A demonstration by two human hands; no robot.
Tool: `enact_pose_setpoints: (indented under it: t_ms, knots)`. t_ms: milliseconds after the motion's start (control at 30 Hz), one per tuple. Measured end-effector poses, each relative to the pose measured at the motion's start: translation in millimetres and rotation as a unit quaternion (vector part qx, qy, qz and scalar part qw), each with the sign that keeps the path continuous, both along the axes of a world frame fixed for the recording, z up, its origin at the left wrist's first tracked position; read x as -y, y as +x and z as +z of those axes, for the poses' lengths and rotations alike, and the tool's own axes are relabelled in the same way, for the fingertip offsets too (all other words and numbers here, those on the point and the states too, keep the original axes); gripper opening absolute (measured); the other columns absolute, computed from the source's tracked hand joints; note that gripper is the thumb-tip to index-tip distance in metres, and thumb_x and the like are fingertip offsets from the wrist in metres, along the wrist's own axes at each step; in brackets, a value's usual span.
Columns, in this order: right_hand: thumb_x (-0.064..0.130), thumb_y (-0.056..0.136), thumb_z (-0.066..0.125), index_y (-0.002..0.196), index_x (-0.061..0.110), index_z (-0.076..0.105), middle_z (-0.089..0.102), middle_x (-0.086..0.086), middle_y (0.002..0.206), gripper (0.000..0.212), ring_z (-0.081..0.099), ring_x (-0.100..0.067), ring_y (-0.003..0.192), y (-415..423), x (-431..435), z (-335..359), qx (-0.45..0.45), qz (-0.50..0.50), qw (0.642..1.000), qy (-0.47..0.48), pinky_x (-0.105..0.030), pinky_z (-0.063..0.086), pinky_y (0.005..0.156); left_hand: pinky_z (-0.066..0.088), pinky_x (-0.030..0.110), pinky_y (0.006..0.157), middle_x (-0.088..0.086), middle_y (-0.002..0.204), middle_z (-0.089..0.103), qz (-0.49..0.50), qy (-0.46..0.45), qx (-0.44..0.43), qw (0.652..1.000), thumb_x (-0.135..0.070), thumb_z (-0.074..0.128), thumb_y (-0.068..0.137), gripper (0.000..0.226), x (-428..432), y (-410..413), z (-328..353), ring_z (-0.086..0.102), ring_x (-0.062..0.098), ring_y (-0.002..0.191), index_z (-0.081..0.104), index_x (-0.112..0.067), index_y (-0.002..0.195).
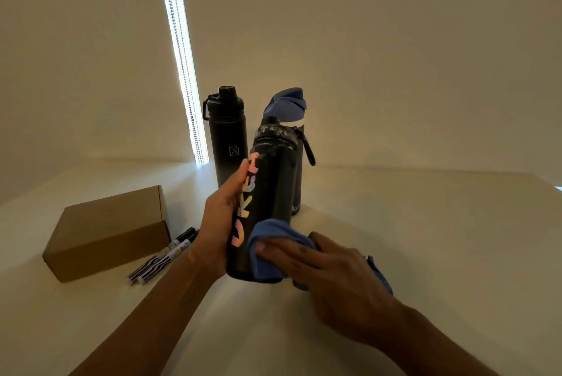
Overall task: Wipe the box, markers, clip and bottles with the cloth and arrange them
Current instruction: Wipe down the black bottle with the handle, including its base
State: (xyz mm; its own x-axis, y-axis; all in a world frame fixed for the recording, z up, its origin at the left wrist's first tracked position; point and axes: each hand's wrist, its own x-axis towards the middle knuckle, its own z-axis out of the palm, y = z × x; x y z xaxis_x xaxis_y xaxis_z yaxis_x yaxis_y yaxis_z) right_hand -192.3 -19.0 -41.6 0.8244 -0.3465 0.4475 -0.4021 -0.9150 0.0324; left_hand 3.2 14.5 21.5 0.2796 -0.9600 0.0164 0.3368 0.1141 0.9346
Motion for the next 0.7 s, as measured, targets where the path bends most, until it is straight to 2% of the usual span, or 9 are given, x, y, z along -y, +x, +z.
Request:
enact_pose_setpoints:
  t_ms: [67, 133, 200, 300, 333, 400, 500, 567, 700]
  knots:
    - [0.013, 0.067, 0.089, 0.160, 0.044, -0.005, 0.033, 0.019, 0.151, 0.135, 0.044, -0.001, 0.082, 2, -1, 0, -0.029, 0.032, 0.999, -0.024, -0.023, 0.056, 0.056, 0.042, 0.057, 0.116, 0.012, 0.139, 0.067, 0.025, -0.003, -0.011, 1.000, -0.076, 0.079, 0.068, 0.080, 6, 3, -5, 0.057, 0.035, 0.136, 0.070, -0.027, 0.131]
    - [0.016, 0.069, 0.088, 0.159, 0.045, -0.004, 0.034, 0.022, 0.149, 0.132, 0.048, -0.003, 0.082, 0, 2, -1, -0.044, 0.038, 0.997, -0.042, -0.022, 0.055, 0.056, 0.031, 0.063, 0.121, 0.012, 0.146, 0.062, 0.026, 0.006, -0.014, 1.000, -0.082, 0.082, 0.060, 0.091, 13, 5, -14, 0.049, 0.039, 0.143, 0.069, -0.031, 0.134]
    - [0.016, 0.075, 0.084, 0.158, 0.049, -0.003, 0.027, 0.029, 0.154, 0.125, 0.044, -0.004, 0.083, -3, 7, 1, -0.008, 0.022, 0.998, -0.063, -0.022, 0.054, 0.056, 0.050, 0.055, 0.109, 0.011, 0.129, 0.073, 0.020, 0.010, -0.016, 1.000, -0.072, 0.077, 0.073, 0.065, 3, -2, -2, 0.066, 0.033, 0.126, 0.077, -0.025, 0.118]
    - [0.037, 0.098, 0.062, 0.159, 0.049, -0.002, 0.031, 0.023, 0.157, 0.090, 0.063, -0.017, 0.092, -5, 16, 3, 0.139, 0.017, 0.989, -0.043, -0.033, 0.063, 0.069, 0.063, 0.031, 0.061, 0.007, 0.086, 0.081, -0.024, 0.015, 0.017, 0.999, -0.050, 0.053, 0.098, 0.034, 1, -6, -4, 0.079, 0.018, 0.076, 0.075, -0.025, 0.098]
    - [0.049, 0.107, 0.041, 0.159, 0.049, 0.002, 0.039, 0.014, 0.155, 0.065, 0.067, -0.023, 0.098, -6, 19, 3, 0.177, 0.025, 0.984, -0.022, -0.037, 0.063, 0.078, 0.063, 0.031, 0.060, 0.005, 0.085, 0.080, -0.027, 0.021, 0.033, 0.999, -0.049, 0.050, 0.100, 0.034, 1, -8, -6, 0.078, 0.017, 0.074, 0.074, -0.025, 0.102]
    - [0.061, 0.106, 0.016, 0.158, 0.051, 0.008, 0.045, 0.009, 0.152, 0.053, 0.065, -0.026, 0.110, -6, 21, 6, 0.237, 0.019, 0.971, 0.019, -0.031, 0.056, 0.095, 0.063, 0.036, 0.072, 0.005, 0.090, 0.081, -0.021, 0.024, 0.048, 0.998, -0.051, 0.050, 0.101, 0.038, 2, -10, -8, 0.079, 0.019, 0.080, 0.072, -0.024, 0.114]
    - [0.057, 0.107, 0.026, 0.153, 0.062, 0.011, 0.039, 0.021, 0.151, 0.048, 0.051, -0.011, 0.127, -7, 29, 7, 0.288, 0.036, 0.951, 0.103, -0.006, 0.034, 0.108, 0.063, 0.028, 0.065, 0.000, 0.081, 0.080, -0.039, 0.032, 0.054, 0.997, -0.047, 0.048, 0.103, 0.035, 2, -11, -11, 0.078, 0.013, 0.072, 0.072, -0.022, 0.110]
    - [0.044, 0.108, 0.035, 0.154, 0.059, 0.017, 0.036, 0.029, 0.154, 0.051, 0.045, 0.003, 0.137, -11, 33, 7, 0.309, 0.038, 0.939, 0.144, -0.011, 0.034, 0.112, 0.061, 0.022, 0.057, -0.002, 0.075, 0.079, -0.064, 0.038, 0.066, 0.995, -0.043, 0.045, 0.105, 0.034, 2, -12, -13, 0.077, 0.010, 0.066, 0.071, -0.021, 0.108]
    - [0.022, 0.105, 0.036, 0.155, 0.052, 0.028, 0.042, 0.024, 0.155, 0.058, 0.046, -0.003, 0.141, -16, 36, 6, 0.335, 0.033, 0.926, 0.169, -0.023, 0.039, 0.115, 0.062, 0.022, 0.060, -0.001, 0.080, 0.081, -0.082, 0.033, 0.066, 0.994, -0.041, 0.046, 0.105, 0.032, -2, -14, -10, 0.076, 0.009, 0.067, 0.070, -0.021, 0.099]
